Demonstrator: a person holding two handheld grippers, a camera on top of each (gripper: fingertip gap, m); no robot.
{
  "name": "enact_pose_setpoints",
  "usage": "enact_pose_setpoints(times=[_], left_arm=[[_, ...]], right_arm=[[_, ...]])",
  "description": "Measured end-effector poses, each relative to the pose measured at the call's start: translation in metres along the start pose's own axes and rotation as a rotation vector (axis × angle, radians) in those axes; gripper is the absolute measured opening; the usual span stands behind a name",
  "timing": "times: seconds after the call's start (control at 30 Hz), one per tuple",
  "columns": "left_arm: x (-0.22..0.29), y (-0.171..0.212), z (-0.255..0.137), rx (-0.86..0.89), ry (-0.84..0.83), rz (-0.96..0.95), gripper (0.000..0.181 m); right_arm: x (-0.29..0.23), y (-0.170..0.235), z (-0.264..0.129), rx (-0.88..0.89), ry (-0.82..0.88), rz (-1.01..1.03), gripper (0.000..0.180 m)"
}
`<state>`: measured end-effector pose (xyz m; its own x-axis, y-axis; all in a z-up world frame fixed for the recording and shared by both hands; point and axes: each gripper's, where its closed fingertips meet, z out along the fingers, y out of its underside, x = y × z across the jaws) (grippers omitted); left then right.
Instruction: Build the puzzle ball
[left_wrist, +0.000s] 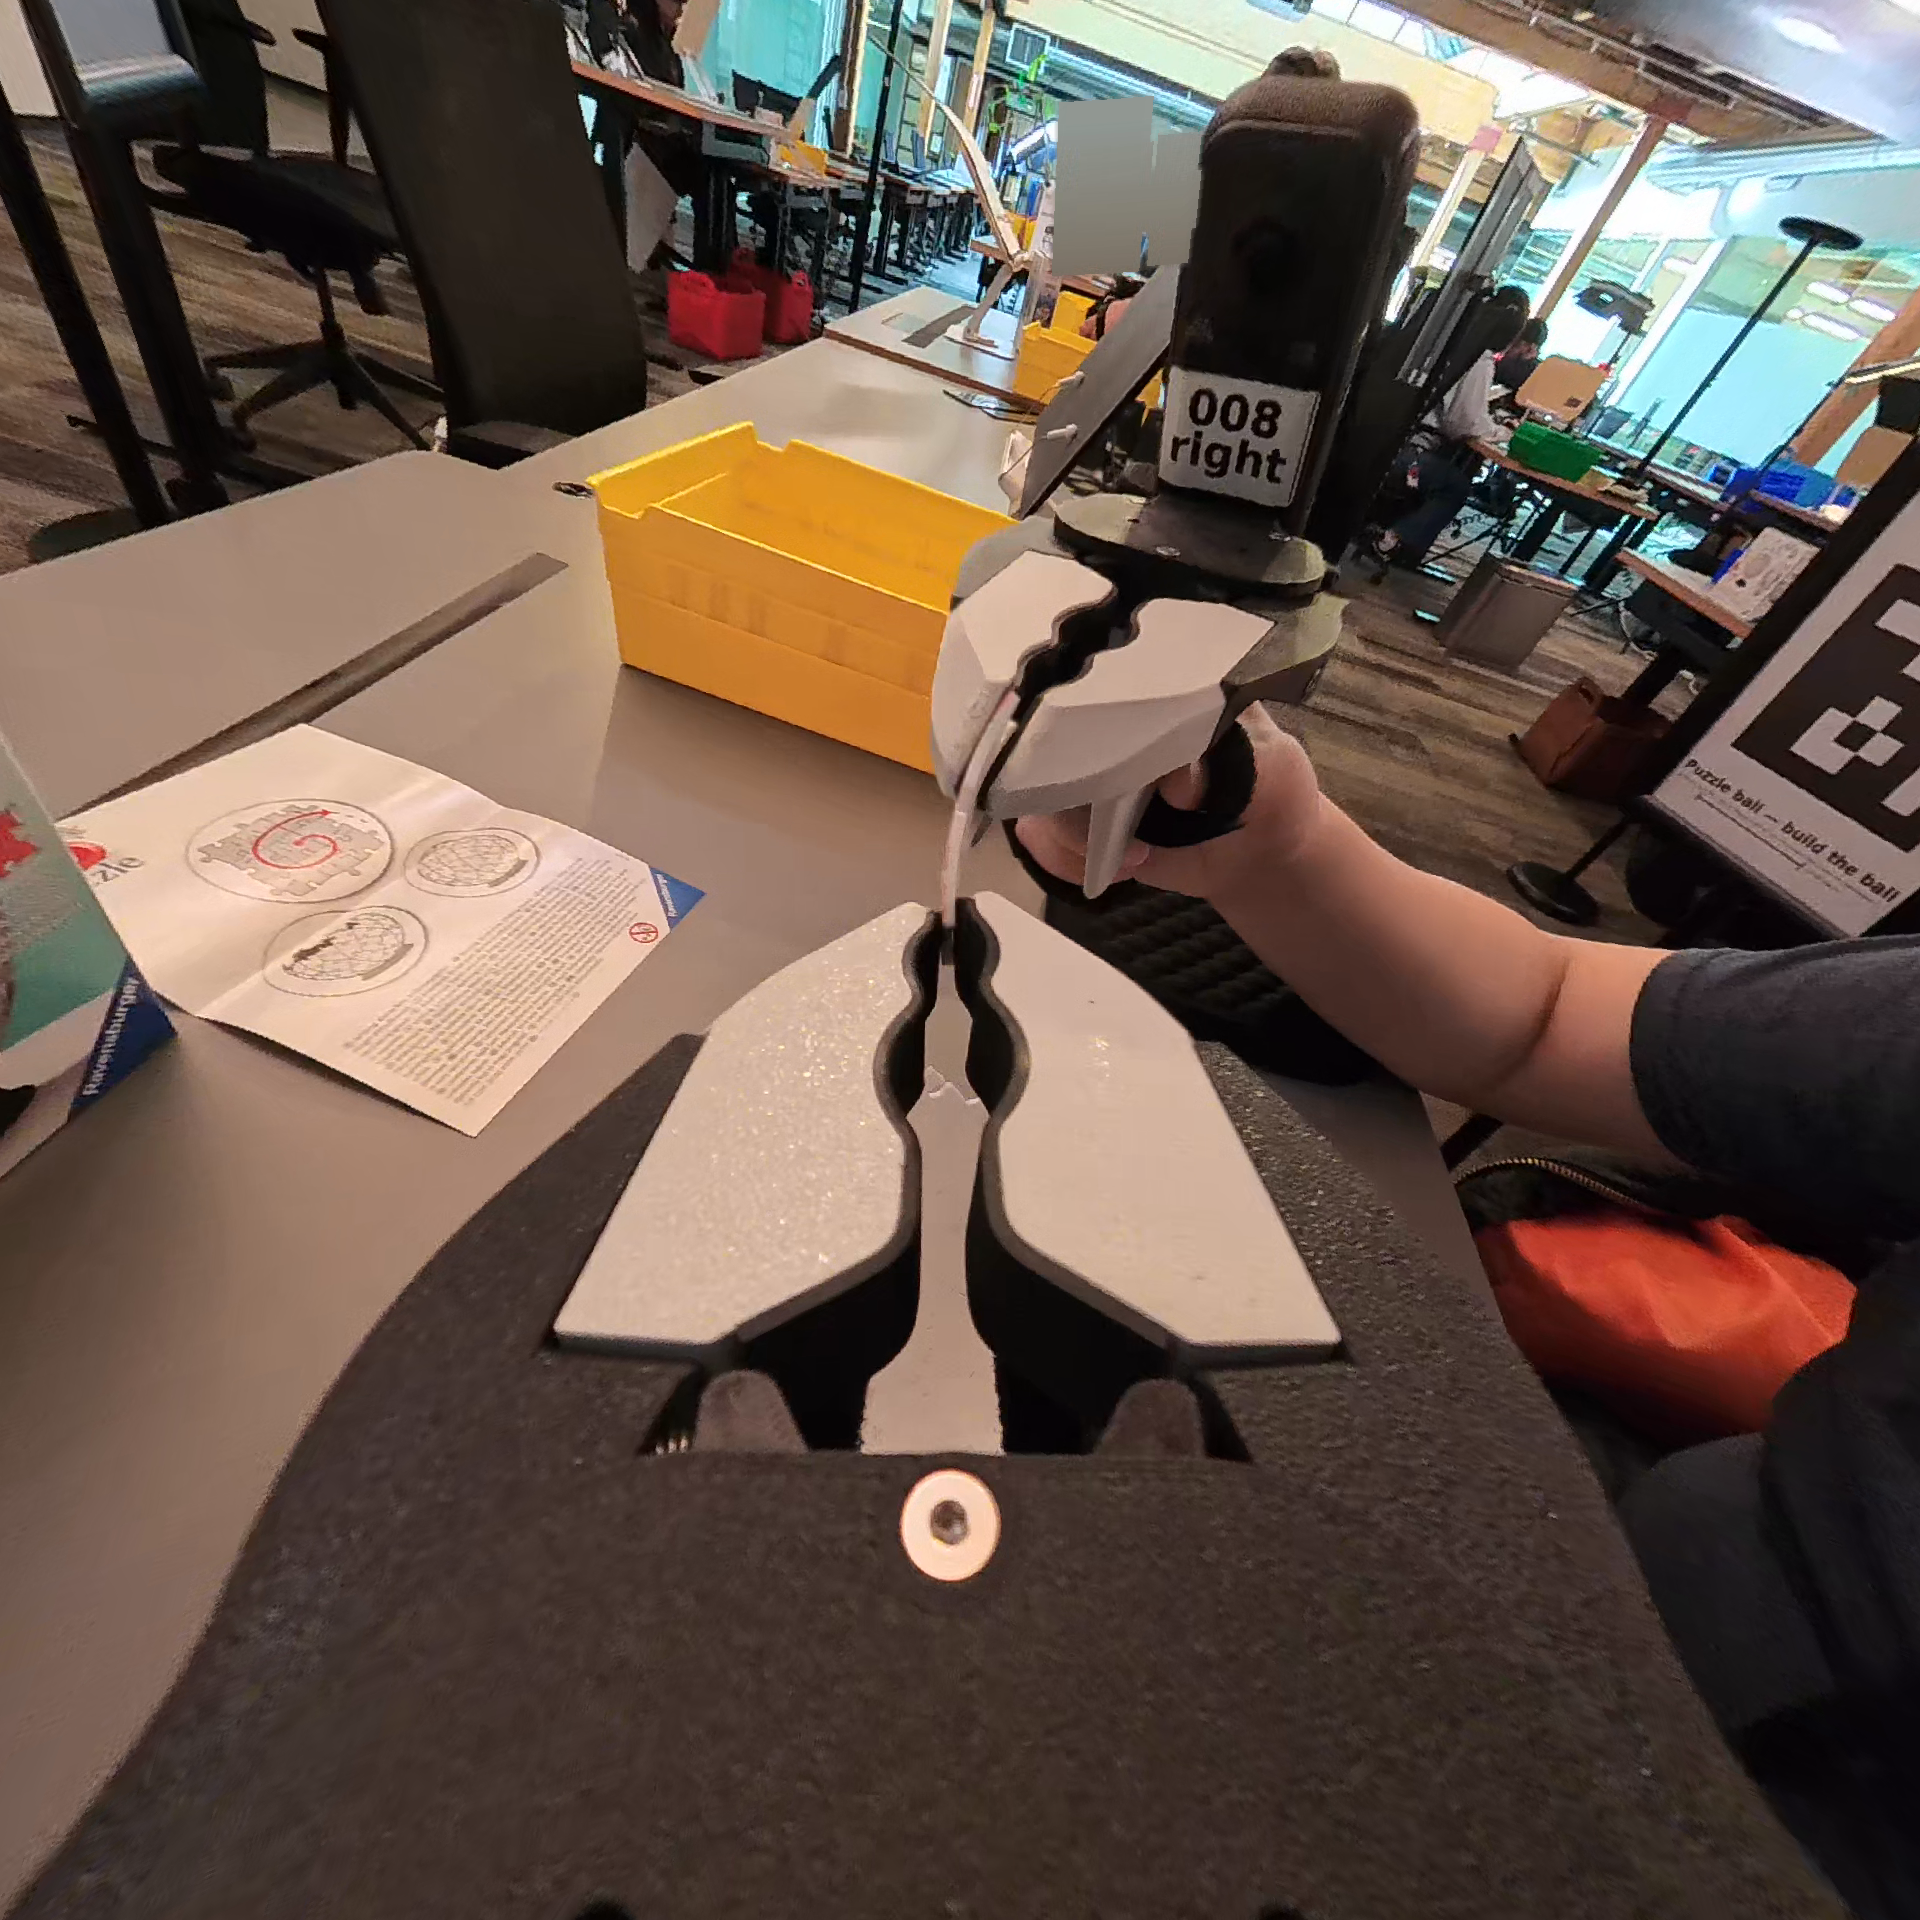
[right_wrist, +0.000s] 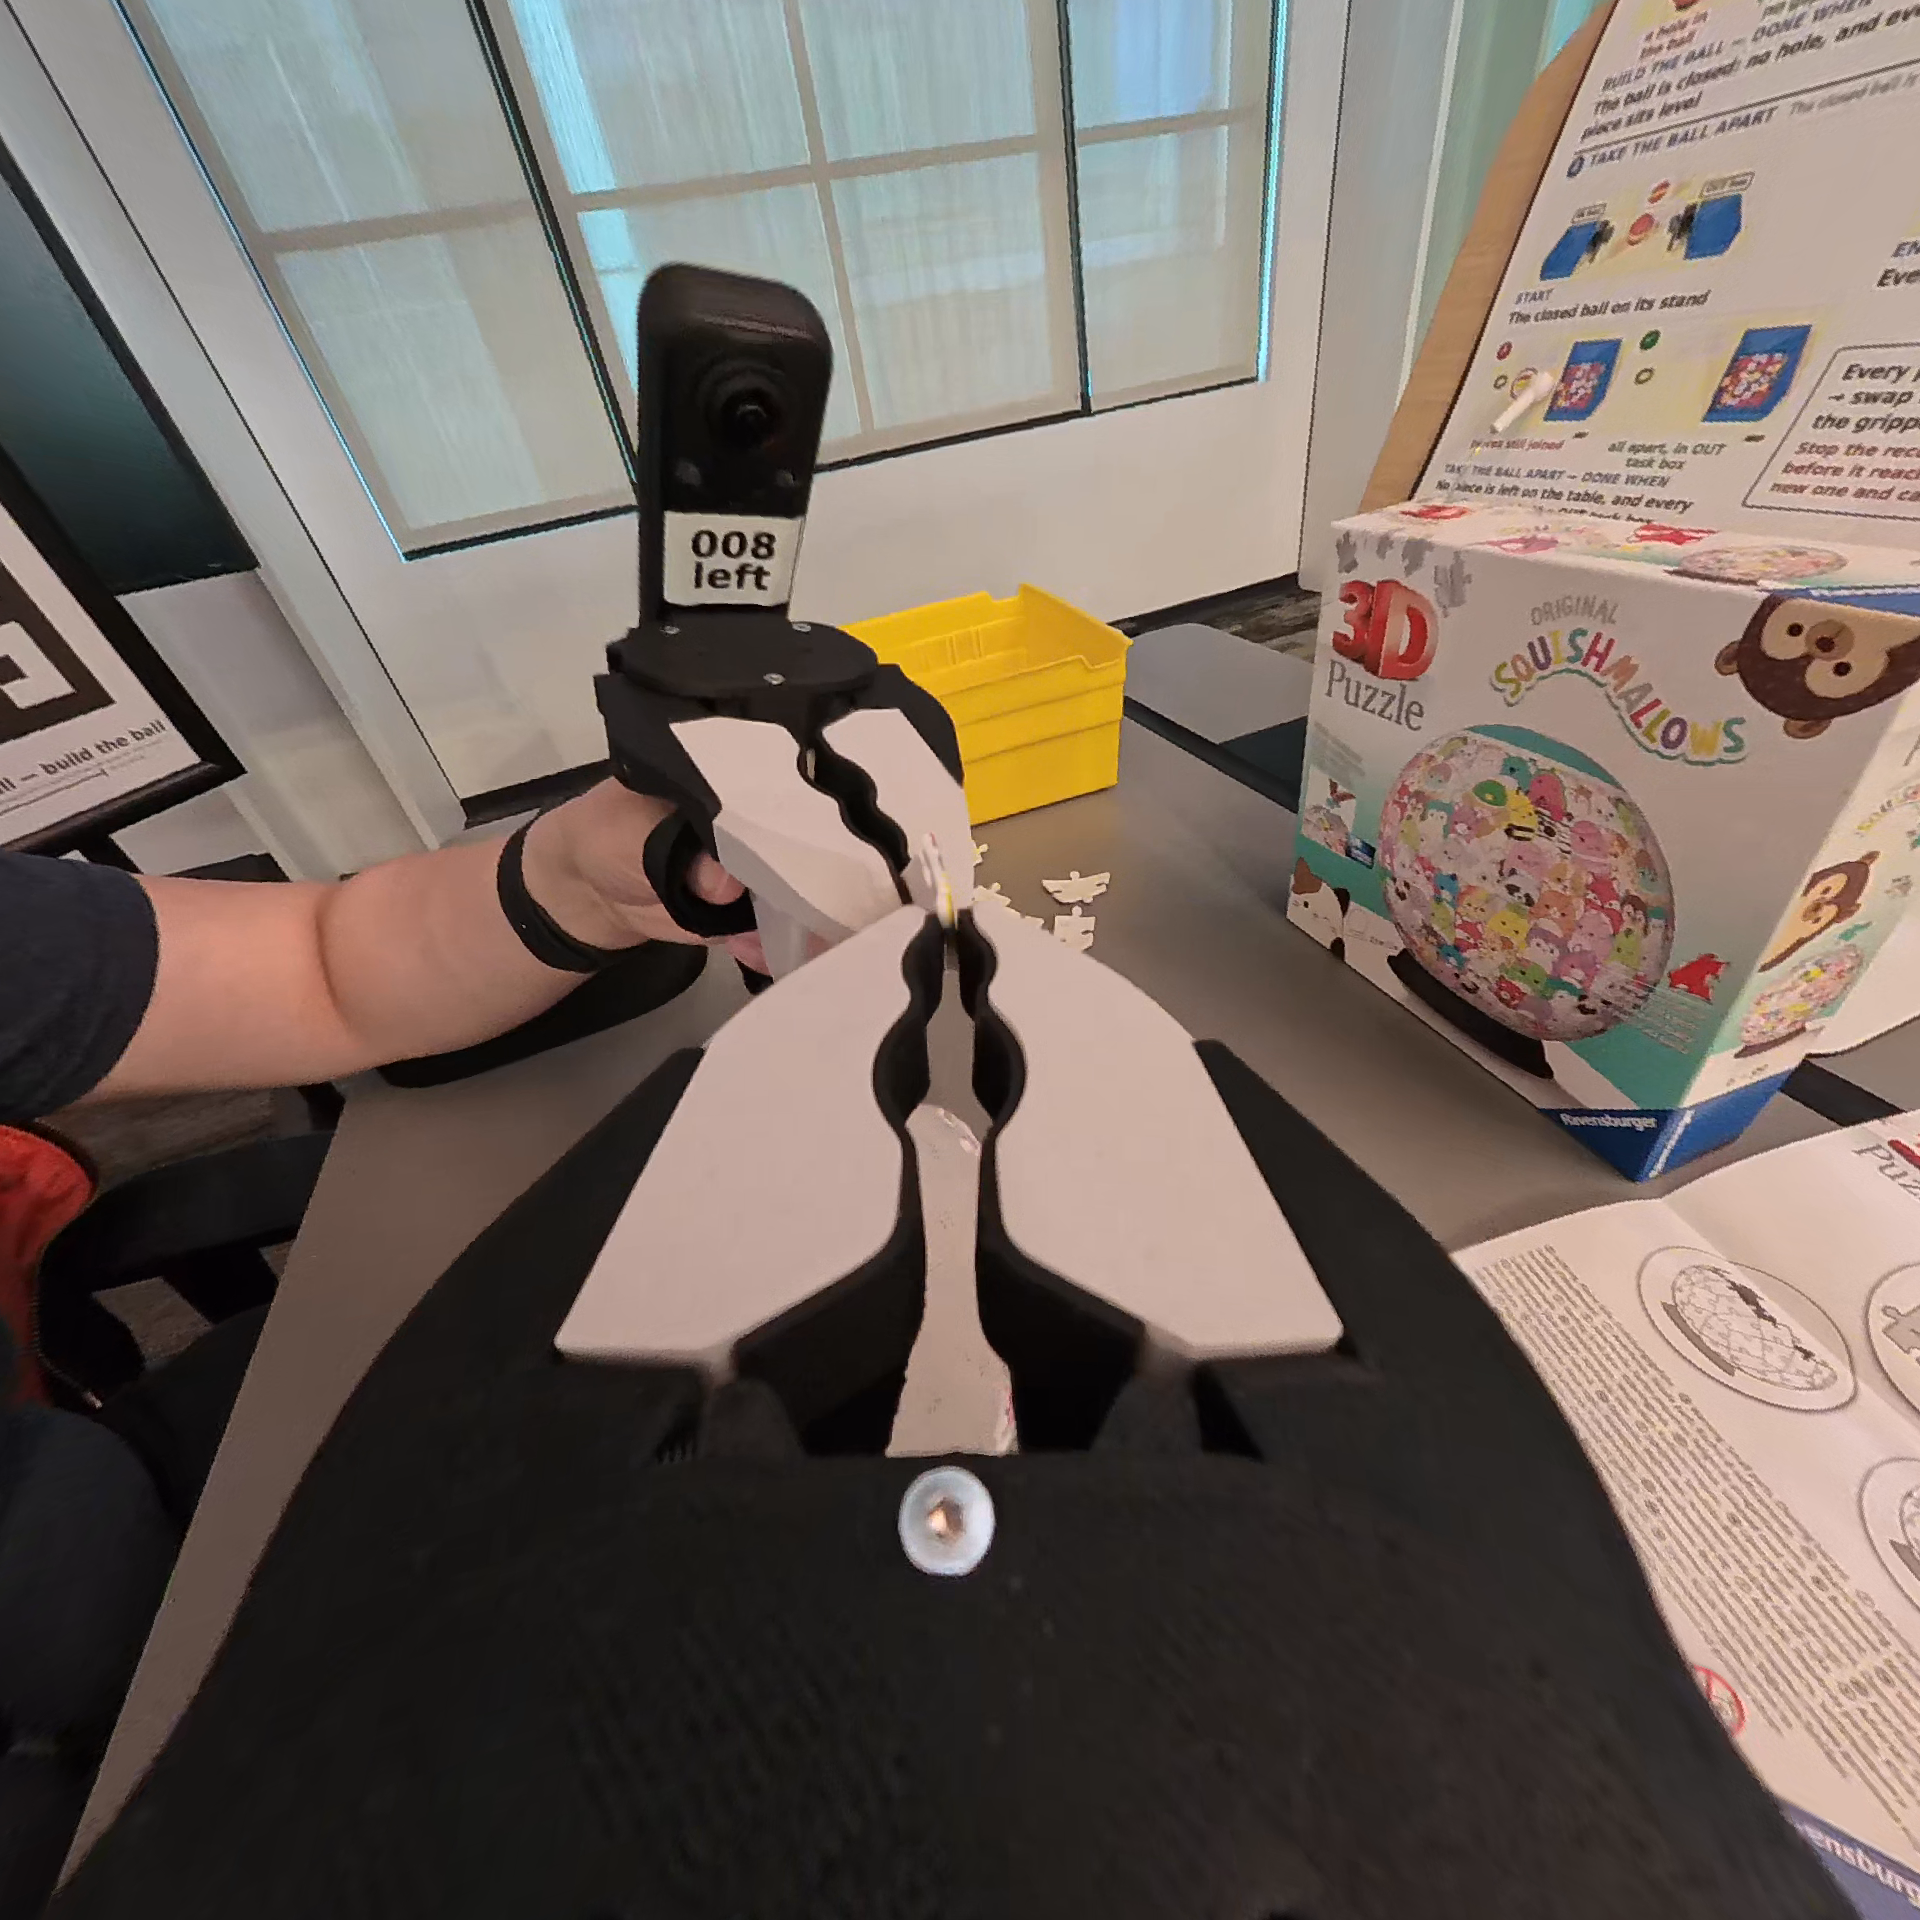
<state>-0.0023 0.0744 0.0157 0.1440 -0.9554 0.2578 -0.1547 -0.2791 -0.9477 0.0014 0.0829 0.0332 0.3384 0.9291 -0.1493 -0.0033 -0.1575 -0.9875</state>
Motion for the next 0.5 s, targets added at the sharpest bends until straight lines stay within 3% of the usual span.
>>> enact_pose_setpoints(times=[0.27, 0.37, 0.5], left_arm=[[0.004, 0.011, 0.007, -0.049, 0.03, -0.003, 0.004], [-0.004, 0.005, 0.002, -0.043, -0.02, 0.025, 0.049], [-0.008, 0.01, -0.009, -0.139, -0.039, 0.135, 0.061]], right_arm=[[0.0, 0.011, -0.009, -0.133, -0.023, 0.011, 0.003], [-0.002, 0.004, -0.028, -0.18, 0.001, -0.008, 0.003], [-0.003, 0.031, -0.046, -0.386, 0.057, -0.037, 0.003]])
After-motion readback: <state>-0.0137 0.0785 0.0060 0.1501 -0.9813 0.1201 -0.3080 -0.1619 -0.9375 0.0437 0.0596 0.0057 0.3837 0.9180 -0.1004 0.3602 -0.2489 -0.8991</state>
